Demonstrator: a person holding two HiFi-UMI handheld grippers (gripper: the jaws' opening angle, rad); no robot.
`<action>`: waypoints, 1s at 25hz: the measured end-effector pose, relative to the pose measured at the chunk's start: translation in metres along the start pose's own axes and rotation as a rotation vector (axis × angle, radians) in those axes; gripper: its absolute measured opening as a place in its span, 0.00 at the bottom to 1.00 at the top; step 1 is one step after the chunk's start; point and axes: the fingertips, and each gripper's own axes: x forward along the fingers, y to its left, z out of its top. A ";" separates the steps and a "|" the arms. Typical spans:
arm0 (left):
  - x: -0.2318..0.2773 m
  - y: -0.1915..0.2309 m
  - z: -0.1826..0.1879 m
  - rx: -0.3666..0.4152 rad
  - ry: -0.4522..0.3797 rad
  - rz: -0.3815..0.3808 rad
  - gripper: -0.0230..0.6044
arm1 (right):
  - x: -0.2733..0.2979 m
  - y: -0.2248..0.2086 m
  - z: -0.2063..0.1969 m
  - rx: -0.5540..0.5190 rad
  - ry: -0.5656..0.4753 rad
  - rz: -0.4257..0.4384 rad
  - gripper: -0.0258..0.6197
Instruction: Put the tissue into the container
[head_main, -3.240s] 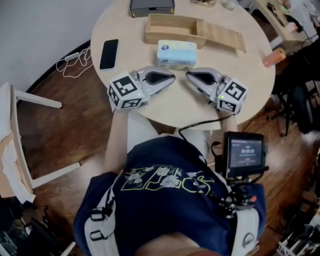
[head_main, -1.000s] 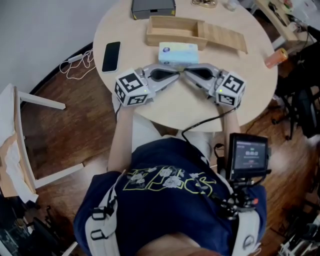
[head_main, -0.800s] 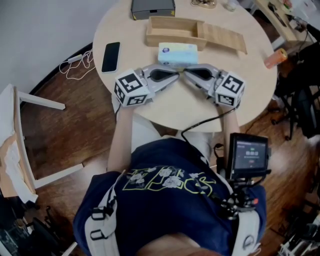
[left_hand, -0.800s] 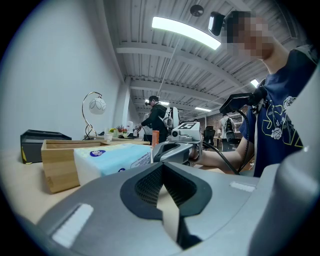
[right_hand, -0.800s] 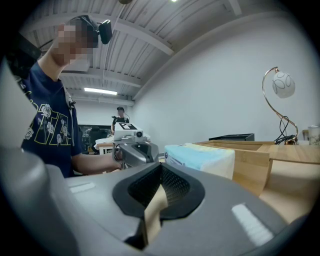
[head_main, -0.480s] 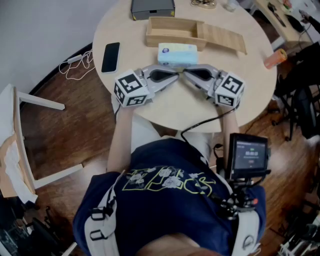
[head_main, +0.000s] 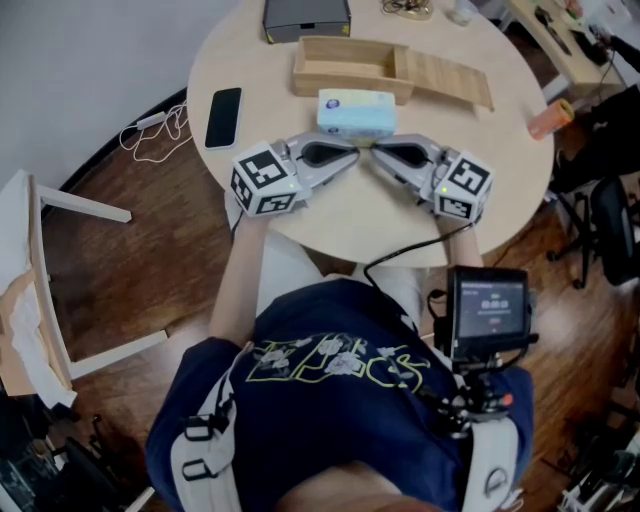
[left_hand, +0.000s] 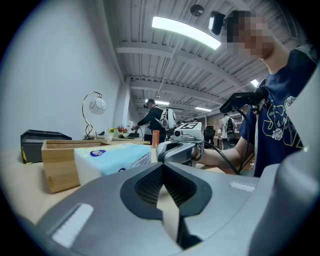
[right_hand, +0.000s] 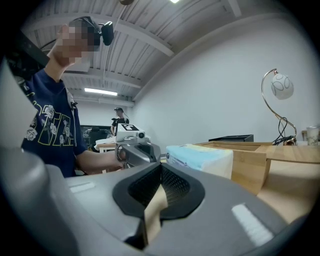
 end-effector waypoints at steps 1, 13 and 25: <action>0.000 0.000 -0.001 0.001 0.000 0.004 0.04 | -0.002 0.000 0.001 0.000 -0.006 0.004 0.04; -0.049 0.012 0.029 0.008 -0.028 -0.124 0.65 | -0.043 -0.026 0.018 -0.018 -0.031 0.037 0.57; -0.043 0.079 0.004 0.023 0.076 -0.079 0.94 | -0.022 -0.063 -0.015 -0.027 0.110 0.144 0.87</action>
